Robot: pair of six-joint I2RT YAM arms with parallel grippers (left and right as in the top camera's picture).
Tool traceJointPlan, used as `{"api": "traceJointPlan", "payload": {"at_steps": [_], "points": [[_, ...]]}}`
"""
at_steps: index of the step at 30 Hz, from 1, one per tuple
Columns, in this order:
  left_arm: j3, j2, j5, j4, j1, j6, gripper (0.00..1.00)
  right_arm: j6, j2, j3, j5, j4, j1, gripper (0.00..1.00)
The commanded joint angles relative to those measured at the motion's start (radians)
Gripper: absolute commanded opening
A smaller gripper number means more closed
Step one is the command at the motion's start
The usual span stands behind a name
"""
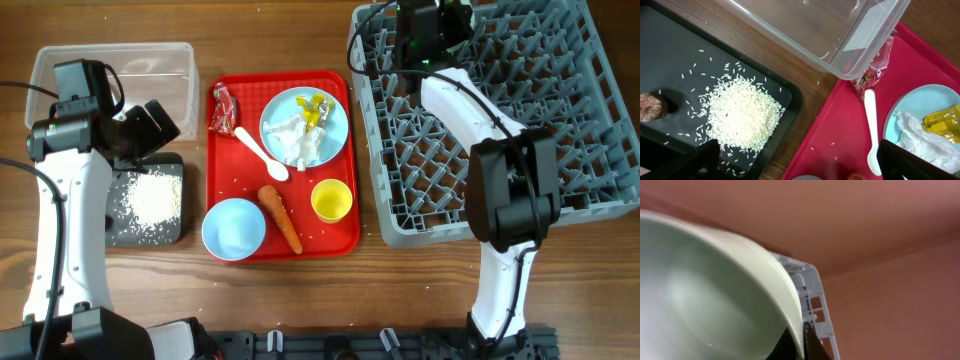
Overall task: Sort waste into correct bins and load items into the dishwasher rack
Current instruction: 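Grasp the mint-green bowl with the right gripper and place it in the rack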
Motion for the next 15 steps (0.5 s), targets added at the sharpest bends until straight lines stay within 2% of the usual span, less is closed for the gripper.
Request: {"api": "traceJointPlan", "payload": {"at_steps": [1,4,5,7,8,10,11,12,13,15], "points": [[0.012,0.005,-0.021,0.003,0.006,-0.001,1.0,0.066,-0.002,-0.022,-0.051,-0.123,0.036,0.04],[0.012,0.005,-0.021,0.003,0.006,-0.001,1.0,0.143,-0.002,-0.022,-0.079,-0.237,0.072,0.05],[0.012,0.005,-0.021,0.003,0.006,-0.001,1.0,0.143,-0.002,-0.022,-0.079,-0.248,0.078,0.08],[0.012,0.005,-0.021,0.003,0.006,-0.001,1.0,0.159,-0.002,-0.022,-0.071,-0.252,0.079,0.08],[0.012,0.005,-0.021,0.002,0.006,-0.001,1.0,0.161,-0.002,-0.022,-0.071,-0.261,0.079,0.12],[0.012,0.005,-0.021,0.002,0.006,-0.001,1.0,0.172,-0.002,-0.022,-0.041,-0.281,0.087,0.74],[0.012,0.005,-0.021,0.002,0.006,-0.001,1.0,0.192,-0.006,-0.021,0.033,-0.267,0.101,0.87],[0.012,0.005,-0.021,0.003,0.006,-0.001,1.0,0.183,-0.018,-0.021,0.075,-0.248,0.119,0.96],[0.012,0.005,-0.021,0.005,0.006,-0.001,1.0,0.182,-0.034,-0.016,0.079,-0.245,0.133,1.0],[0.012,0.005,-0.021,0.005,0.006,-0.001,1.0,0.184,-0.088,-0.012,0.066,-0.233,0.164,1.0]]}}
